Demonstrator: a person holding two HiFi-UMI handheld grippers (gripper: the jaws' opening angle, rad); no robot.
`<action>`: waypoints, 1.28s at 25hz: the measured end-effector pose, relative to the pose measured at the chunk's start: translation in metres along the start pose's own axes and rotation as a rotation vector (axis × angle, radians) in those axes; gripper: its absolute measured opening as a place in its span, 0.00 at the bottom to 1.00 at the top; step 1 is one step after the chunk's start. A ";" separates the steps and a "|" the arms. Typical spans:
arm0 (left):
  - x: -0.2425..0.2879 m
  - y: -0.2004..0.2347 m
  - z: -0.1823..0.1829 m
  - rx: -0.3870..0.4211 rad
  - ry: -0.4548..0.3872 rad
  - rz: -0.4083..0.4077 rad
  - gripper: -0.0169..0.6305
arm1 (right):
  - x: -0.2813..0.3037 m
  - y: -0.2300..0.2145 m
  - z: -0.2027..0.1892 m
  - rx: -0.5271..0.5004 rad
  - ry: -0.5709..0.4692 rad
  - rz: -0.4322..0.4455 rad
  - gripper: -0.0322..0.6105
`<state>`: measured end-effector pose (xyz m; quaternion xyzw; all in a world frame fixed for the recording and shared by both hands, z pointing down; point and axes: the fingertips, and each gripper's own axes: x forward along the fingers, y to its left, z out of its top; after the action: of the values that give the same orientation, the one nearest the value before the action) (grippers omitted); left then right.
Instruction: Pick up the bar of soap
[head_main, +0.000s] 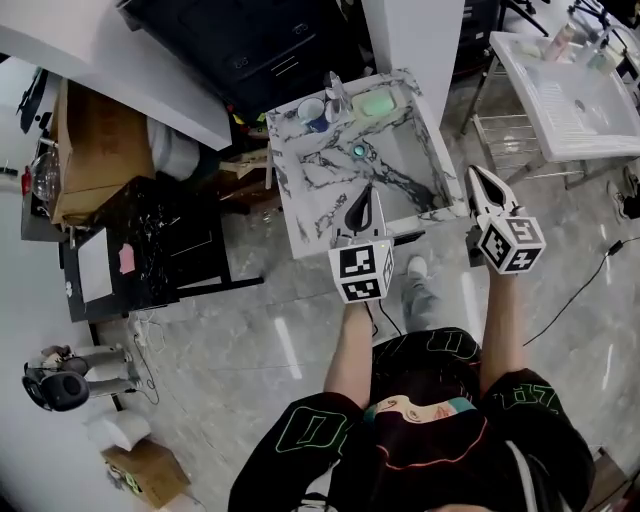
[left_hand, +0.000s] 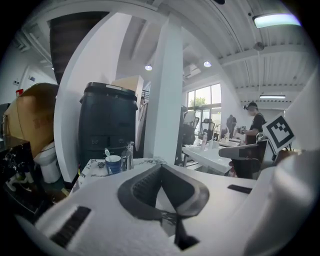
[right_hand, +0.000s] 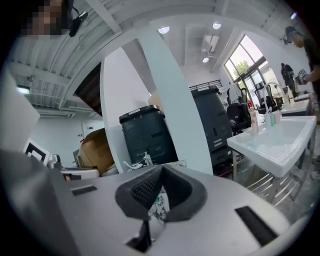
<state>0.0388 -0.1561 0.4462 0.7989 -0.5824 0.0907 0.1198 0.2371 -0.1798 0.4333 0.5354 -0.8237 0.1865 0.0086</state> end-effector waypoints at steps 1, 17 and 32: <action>0.009 0.001 0.001 0.007 0.008 0.002 0.04 | 0.009 -0.006 0.002 0.007 0.000 0.003 0.06; 0.079 0.021 -0.007 0.061 0.103 0.054 0.04 | 0.125 -0.024 -0.007 0.050 0.058 0.158 0.06; 0.103 0.057 -0.021 -0.014 0.124 0.048 0.04 | 0.196 -0.009 -0.009 -0.192 0.187 0.223 0.06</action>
<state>0.0158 -0.2598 0.4999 0.7766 -0.5936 0.1388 0.1589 0.1601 -0.3529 0.4864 0.4176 -0.8877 0.1556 0.1155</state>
